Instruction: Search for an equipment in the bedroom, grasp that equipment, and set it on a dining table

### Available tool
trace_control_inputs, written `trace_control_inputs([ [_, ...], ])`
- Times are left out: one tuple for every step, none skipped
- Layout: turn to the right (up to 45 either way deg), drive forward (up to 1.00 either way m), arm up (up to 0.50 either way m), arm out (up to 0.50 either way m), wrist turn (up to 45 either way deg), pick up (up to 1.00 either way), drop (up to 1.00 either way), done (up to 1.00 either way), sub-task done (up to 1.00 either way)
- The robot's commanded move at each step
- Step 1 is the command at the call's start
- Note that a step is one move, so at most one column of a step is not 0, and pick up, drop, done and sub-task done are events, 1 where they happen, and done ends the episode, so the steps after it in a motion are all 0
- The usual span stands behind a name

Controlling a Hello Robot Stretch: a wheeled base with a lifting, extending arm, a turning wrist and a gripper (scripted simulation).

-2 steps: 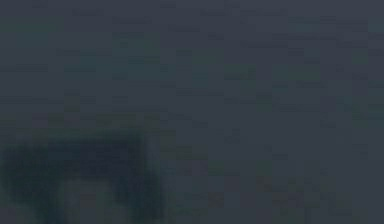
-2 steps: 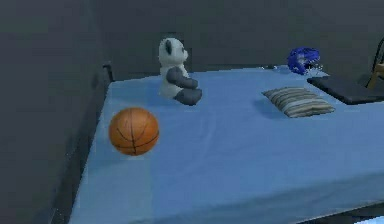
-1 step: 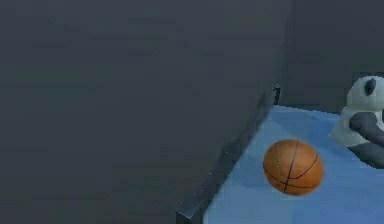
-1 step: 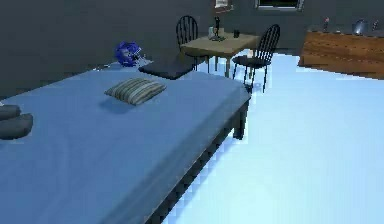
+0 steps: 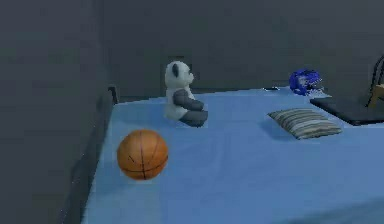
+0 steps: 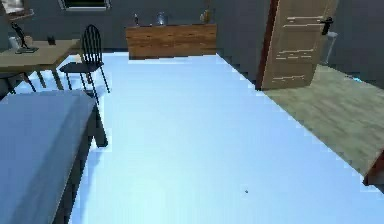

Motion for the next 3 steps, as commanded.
trace_control_inputs([
  [45.0,0.0,0.0,0.0,0.0,0.0,0.0,0.0,0.0],
  [39.0,0.0,0.0,0.0,0.0,0.0,0.0,0.0,0.0],
  [0.0,0.15,0.0,0.0,0.0,0.0,0.0,0.0,0.0],
])
